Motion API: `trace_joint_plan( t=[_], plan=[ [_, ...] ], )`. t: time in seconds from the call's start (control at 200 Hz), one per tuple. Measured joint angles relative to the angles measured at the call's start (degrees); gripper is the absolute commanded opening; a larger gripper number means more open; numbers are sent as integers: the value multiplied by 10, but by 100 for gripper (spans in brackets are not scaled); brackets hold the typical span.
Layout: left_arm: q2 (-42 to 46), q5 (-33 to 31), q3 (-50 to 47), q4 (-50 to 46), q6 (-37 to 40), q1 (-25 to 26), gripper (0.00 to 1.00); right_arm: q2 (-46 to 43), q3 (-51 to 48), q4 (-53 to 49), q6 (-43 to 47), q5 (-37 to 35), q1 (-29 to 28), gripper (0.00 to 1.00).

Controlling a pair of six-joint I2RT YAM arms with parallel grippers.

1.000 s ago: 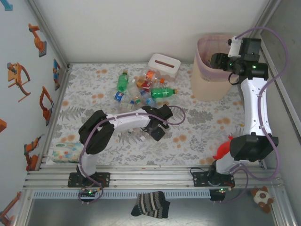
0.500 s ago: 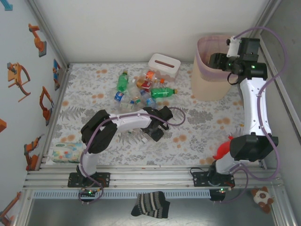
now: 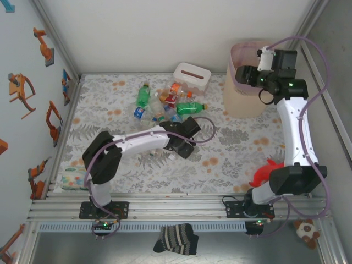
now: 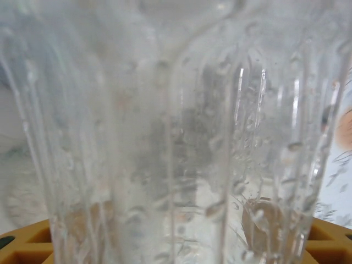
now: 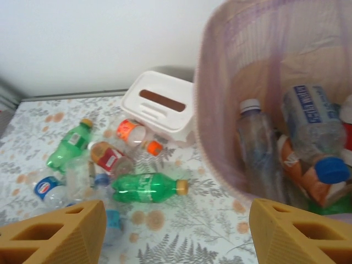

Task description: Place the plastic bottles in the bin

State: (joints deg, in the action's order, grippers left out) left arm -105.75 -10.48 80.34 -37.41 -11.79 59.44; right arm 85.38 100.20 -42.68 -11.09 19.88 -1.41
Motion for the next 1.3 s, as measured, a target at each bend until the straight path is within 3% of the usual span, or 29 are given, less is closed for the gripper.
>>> trace_joint_plan(
  t=[0.601,0.951,1.297],
  plan=[
    [217,119,-120,238,0,-71,55,-77,-176,158,-109,87,-141,69],
    [233,165,-125,335,-8,-85,55,-113,-241,254,-136,121,-210,72],
    [243,195,-125,386,-33,-93,55,-115,-253,283,-139,132,-255,73]
  ],
)
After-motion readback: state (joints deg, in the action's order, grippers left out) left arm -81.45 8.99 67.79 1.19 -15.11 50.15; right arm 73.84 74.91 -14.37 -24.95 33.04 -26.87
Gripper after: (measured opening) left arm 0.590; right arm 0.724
